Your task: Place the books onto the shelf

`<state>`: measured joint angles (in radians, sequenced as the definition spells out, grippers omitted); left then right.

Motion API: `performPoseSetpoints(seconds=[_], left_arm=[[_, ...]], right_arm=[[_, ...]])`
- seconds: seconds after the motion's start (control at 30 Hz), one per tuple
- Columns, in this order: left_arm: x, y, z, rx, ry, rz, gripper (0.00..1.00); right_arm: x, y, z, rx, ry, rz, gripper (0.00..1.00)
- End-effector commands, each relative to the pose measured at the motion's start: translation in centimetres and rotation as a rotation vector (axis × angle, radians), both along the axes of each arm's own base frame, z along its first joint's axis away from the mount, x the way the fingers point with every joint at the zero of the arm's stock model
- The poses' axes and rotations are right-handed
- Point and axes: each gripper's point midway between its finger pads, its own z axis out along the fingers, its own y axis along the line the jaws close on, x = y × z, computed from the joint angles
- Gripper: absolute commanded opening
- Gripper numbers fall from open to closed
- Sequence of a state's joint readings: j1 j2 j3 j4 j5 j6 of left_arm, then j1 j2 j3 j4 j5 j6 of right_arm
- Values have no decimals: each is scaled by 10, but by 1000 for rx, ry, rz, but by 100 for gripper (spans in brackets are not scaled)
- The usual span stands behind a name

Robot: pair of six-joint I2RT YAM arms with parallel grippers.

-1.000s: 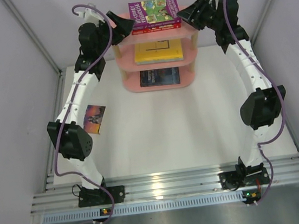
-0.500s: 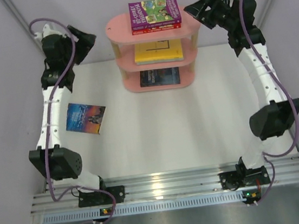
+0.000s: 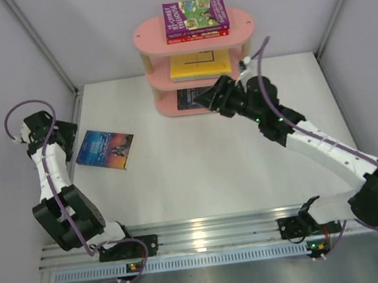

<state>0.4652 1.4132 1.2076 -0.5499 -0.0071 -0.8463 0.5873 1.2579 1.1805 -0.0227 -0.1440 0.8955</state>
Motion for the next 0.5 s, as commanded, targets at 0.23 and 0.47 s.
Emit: performPoseSetpoints(seconds=[0.23, 0.47], left_arm=[[26, 52, -74, 143, 258, -97, 83], [23, 58, -132, 140, 415, -184, 80]], right_arm=[[-3, 151, -127, -112, 163, 41, 69], [9, 242, -191, -147, 214, 97, 67]])
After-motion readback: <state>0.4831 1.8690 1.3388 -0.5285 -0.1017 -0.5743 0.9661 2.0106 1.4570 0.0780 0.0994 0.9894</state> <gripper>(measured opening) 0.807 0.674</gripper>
